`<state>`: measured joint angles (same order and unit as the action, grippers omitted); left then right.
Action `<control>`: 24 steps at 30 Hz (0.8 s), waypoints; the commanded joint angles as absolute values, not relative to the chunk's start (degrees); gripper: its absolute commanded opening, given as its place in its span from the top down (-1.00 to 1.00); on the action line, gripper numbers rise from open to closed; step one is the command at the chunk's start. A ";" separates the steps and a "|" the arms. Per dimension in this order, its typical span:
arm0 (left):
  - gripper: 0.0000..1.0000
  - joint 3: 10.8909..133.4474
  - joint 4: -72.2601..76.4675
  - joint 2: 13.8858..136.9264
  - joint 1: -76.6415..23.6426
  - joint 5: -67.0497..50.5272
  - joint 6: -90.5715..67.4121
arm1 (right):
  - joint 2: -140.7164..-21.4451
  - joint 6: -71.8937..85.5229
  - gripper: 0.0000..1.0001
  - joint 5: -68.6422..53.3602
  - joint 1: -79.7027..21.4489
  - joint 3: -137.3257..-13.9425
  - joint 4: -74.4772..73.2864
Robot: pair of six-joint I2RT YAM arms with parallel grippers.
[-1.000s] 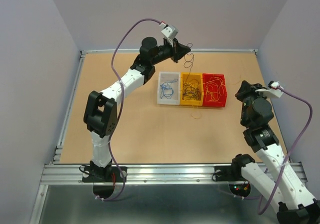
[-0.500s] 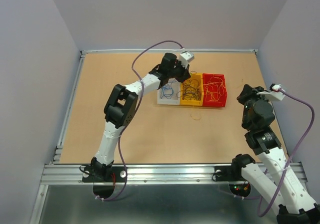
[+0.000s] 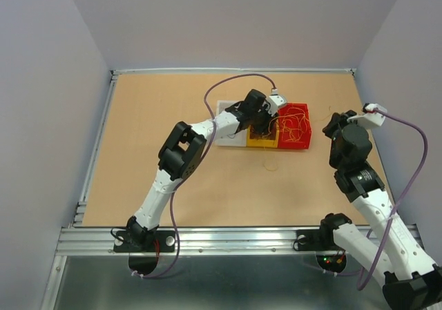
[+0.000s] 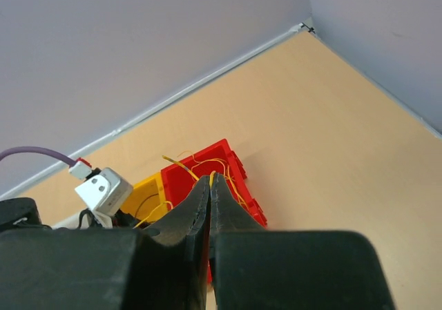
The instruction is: Untangle the cables
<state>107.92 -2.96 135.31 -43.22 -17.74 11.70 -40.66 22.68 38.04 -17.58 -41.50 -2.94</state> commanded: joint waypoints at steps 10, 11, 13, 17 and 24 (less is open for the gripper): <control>-0.25 105.47 -1.31 119.27 -42.19 -14.41 11.08 | -46.84 18.72 0.99 45.44 -17.14 -59.93 -2.90; -0.25 105.73 -1.49 118.92 -42.19 -14.68 10.99 | -47.45 18.46 0.99 45.00 -17.14 -61.25 -3.16; -0.26 106.00 -1.58 118.48 -42.01 -14.68 10.64 | -47.99 18.19 0.99 43.60 -17.14 -64.33 -3.43; -0.27 107.31 -1.76 118.04 -40.87 -16.34 8.36 | -50.97 18.19 0.99 39.91 -17.14 -69.25 -3.43; -0.27 104.25 -0.79 114.44 -38.59 -18.98 7.12 | -60.46 17.67 0.99 37.00 -17.14 -80.40 -3.43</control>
